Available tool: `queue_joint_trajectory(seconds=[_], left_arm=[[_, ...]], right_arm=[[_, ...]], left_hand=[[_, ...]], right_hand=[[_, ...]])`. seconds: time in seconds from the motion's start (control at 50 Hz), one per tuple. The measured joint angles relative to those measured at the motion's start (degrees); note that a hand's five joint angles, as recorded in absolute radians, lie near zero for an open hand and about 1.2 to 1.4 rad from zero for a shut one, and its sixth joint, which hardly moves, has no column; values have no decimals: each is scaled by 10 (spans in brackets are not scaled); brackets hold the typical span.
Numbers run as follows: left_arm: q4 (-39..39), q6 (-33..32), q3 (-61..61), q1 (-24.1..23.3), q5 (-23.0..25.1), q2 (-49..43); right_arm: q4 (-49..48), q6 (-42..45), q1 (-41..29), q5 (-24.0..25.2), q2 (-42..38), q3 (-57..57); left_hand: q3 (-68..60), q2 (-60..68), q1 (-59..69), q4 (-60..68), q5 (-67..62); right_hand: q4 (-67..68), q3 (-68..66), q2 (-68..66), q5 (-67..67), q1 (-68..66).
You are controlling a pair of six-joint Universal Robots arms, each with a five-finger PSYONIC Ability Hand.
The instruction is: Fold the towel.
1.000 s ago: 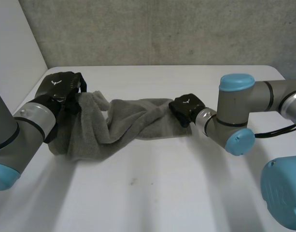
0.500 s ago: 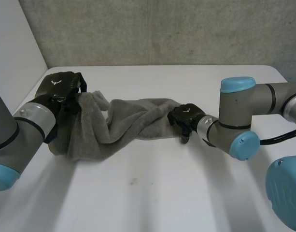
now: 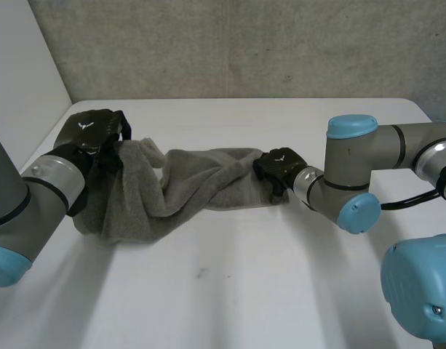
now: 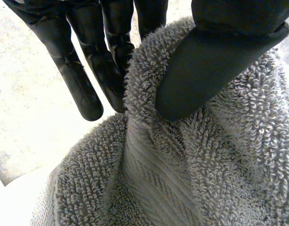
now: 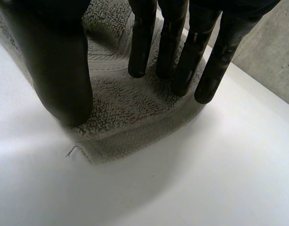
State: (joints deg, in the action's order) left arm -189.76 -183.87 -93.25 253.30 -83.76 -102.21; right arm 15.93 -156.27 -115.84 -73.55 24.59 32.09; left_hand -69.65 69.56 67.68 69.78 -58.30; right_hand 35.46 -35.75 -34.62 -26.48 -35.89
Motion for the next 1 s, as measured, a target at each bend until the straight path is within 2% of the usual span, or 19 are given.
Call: queue_joint_trajectory(seconds=[0.06,0.2,0.54,0.82,1.0], left_arm=[[0,0,0,0,0,0],[-1,0,0,0,0,-1],[-1,0,0,1,0,-1],[0,0,0,0,0,0],[1,0,0,-1,-1,3]], right_arm=[[3,0,0,0,-4,-5],[14,0,0,-1,-18,-29],[23,0,0,4,-35,-53],[29,-5,2,19,-24,-53],[87,-5,15,48,41,-23]], left_hand=[[0,0,0,0,0],[0,0,0,0,0],[0,0,0,0,0],[0,0,0,0,0],[0,0,0,0,0]], right_hand=[[28,-27,-30,-27,-26],[193,-190,-204,-176,-190],[398,-394,-403,-388,-391],[413,-409,-416,-398,-395],[413,-409,-416,-398,-395]])
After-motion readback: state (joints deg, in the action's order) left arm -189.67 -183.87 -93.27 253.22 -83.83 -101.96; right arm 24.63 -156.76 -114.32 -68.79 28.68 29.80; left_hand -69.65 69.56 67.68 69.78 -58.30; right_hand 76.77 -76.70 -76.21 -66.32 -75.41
